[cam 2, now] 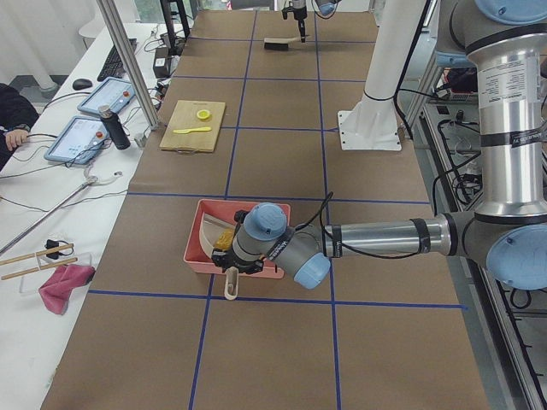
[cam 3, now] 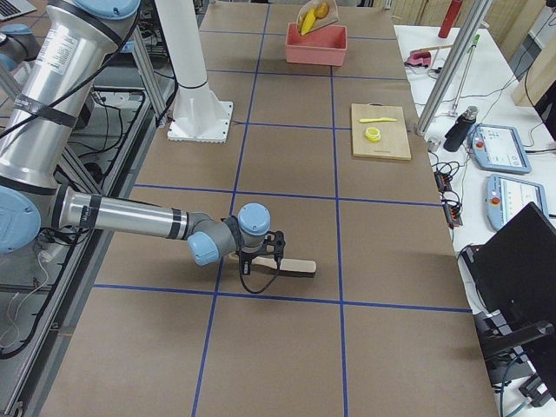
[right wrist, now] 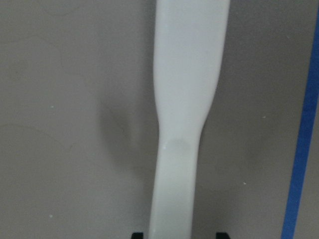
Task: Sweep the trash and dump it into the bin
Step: 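Tilt the dustpan over the pink bin with the left gripper to dump items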
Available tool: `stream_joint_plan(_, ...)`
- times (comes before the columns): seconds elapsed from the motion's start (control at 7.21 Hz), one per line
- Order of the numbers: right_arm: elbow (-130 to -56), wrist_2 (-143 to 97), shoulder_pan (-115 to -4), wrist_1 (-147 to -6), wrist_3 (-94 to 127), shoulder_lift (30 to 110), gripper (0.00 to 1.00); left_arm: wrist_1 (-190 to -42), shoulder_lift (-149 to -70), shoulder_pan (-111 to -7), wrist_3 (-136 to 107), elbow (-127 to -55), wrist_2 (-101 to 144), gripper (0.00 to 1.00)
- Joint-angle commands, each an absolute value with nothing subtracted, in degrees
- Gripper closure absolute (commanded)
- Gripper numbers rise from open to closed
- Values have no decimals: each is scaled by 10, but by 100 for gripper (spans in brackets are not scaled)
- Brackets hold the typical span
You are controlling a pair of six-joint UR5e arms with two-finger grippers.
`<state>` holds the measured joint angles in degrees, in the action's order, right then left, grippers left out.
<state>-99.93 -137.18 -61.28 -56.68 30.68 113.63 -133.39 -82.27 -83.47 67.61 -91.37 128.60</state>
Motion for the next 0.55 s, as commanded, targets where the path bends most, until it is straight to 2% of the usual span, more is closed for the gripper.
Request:
stream_joint_plan(0.0, -1003, -1397, -631, -567, 307, 1134, 8, -1330, -870, -833, 737, -922, 1231, 100)
stream_joint_plan(0.14, -1006, -1406, -644, -568, 307, 1125, 0, -1318, -897, -830, 780, -920, 1214, 100)
stream_joint_plan(0.42, -1027, -1406, -662, -568, 305, 1130, 0, -1317, -916, -819, 882, -921, 1168, 100)
